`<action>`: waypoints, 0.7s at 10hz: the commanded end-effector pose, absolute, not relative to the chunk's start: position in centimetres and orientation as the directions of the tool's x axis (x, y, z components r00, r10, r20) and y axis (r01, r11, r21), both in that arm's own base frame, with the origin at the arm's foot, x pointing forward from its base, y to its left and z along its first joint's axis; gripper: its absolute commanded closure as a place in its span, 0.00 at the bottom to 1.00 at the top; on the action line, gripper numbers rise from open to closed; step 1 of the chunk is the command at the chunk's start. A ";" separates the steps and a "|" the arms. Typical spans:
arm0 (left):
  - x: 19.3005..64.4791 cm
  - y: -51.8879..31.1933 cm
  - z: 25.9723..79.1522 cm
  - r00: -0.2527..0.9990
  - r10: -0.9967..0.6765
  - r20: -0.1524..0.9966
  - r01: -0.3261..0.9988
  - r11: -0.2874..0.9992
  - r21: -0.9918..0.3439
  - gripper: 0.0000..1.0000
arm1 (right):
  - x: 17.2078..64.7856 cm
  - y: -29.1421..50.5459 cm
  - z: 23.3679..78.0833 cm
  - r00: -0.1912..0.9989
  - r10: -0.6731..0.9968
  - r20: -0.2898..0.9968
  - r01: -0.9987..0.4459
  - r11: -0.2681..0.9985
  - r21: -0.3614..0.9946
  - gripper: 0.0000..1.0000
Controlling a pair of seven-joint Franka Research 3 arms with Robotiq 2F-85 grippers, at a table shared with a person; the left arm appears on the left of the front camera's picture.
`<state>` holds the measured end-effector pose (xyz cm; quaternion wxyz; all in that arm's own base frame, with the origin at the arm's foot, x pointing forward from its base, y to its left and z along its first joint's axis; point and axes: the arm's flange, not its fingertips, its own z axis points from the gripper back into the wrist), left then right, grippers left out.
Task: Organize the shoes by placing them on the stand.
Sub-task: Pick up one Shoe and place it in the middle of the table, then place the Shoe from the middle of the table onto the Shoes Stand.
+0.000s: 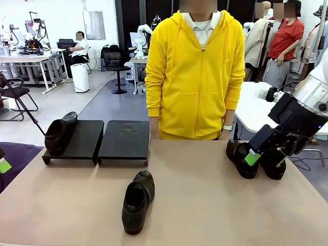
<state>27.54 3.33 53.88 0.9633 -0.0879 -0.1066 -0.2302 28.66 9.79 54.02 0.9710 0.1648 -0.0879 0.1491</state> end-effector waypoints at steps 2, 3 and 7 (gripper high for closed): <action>27.4 3.3 54.0 0.875 -0.416 0.247 0.455 0.881 -0.130 0.00 | 28.8 9.8 54.1 0.937 0.269 0.224 -0.330 0.890 0.314 0.00; 27.4 3.3 54.0 0.875 -0.416 0.247 0.455 0.881 -0.130 0.00 | 28.8 9.8 54.1 0.937 0.269 0.224 -0.330 0.890 0.314 0.00; 27.5 3.3 53.9 0.871 -0.425 0.246 0.462 0.879 -0.120 0.00 | 28.8 9.8 54.1 0.937 0.269 0.224 -0.330 0.890 0.314 0.00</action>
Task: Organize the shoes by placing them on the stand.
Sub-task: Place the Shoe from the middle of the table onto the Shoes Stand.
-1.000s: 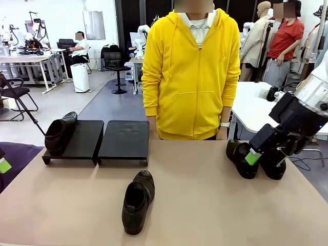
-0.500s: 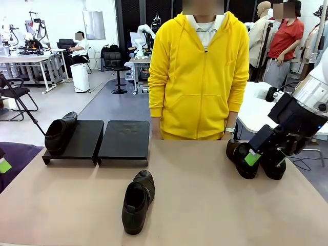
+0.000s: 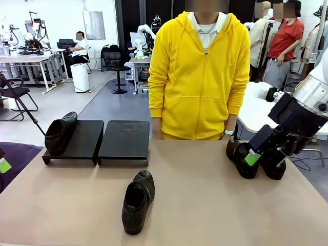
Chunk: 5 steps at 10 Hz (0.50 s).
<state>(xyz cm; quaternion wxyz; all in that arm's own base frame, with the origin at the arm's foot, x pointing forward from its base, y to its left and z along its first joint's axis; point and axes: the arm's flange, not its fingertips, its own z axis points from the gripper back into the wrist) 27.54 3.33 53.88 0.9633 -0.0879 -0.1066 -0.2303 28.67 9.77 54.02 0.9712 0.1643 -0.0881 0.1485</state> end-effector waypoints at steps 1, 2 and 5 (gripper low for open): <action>28.9 -2.2 52.8 0.888 -0.402 0.221 0.443 0.878 -0.181 0.00 | 28.8 9.8 54.1 0.937 0.269 0.224 -0.330 0.890 0.314 0.00; 30.8 -8.6 51.2 0.899 -0.383 0.213 0.422 0.888 -0.182 0.00 | 28.8 9.8 54.1 0.937 0.269 0.224 -0.330 0.890 0.314 0.00; 32.6 -25.3 46.9 0.917 -0.346 0.198 0.371 0.923 -0.102 0.00 | 28.8 9.8 54.1 0.937 0.269 0.224 -0.330 0.890 0.314 0.00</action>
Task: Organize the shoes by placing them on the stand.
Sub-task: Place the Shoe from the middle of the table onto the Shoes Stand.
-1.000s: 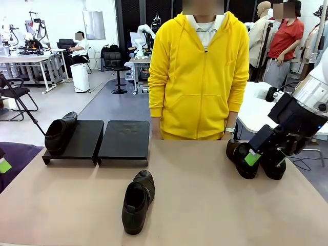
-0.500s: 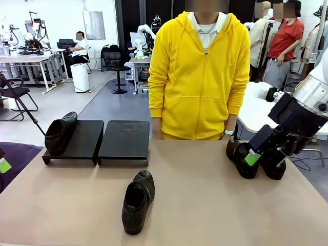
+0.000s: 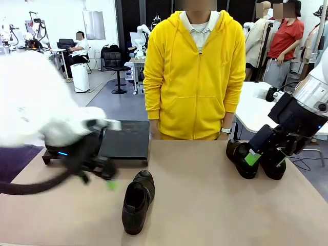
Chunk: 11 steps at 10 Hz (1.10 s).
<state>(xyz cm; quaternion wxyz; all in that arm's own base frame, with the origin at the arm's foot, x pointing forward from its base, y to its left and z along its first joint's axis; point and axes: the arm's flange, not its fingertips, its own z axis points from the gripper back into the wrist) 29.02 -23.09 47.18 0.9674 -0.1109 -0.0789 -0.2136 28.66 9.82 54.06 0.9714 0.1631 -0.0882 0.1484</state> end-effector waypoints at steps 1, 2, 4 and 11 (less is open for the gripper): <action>32.7 -28.2 45.2 0.937 -0.262 0.231 0.285 0.956 -0.072 0.00 | 28.8 9.8 54.1 0.937 0.269 0.224 -0.330 0.890 0.314 0.00; 33.0 -28.5 44.1 0.905 -0.393 0.161 0.404 0.914 -0.041 0.00 | 28.8 9.8 54.1 0.937 0.269 0.224 -0.330 0.890 0.314 0.00; 29.4 -28.0 45.3 0.909 -0.354 0.219 0.391 0.907 -0.157 0.00 | 28.8 9.8 54.1 0.937 0.269 0.224 -0.330 0.890 0.314 0.00; 34.9 -27.0 37.5 0.951 -0.286 0.120 0.293 0.955 -0.048 0.00 | 28.8 9.8 54.1 0.937 0.269 0.224 -0.330 0.890 0.314 0.00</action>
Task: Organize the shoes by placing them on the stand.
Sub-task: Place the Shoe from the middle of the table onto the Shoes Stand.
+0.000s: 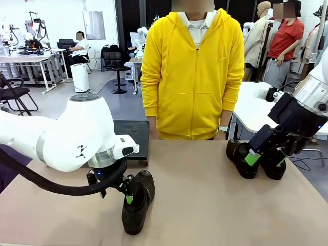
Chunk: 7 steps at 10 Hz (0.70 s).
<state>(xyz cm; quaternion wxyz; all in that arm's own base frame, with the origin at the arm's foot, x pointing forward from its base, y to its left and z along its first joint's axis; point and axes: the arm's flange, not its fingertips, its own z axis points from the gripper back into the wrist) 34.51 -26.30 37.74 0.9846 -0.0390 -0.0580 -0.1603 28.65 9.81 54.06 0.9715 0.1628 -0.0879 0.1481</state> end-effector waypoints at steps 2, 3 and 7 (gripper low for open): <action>35.8 -27.3 35.6 0.964 -0.233 0.124 0.242 0.968 -0.067 0.00 | 28.8 9.8 54.1 0.937 0.269 0.224 -0.330 0.890 0.314 0.00; 36.0 -27.3 35.3 0.969 -0.202 0.141 0.213 0.975 -0.066 0.00 | 28.8 9.8 54.1 0.937 0.269 0.224 -0.330 0.890 0.314 0.00; 36.5 -27.6 34.9 0.974 -0.148 0.174 0.162 0.984 -0.070 0.00 | 28.8 9.8 54.1 0.937 0.269 0.224 -0.330 0.890 0.314 0.00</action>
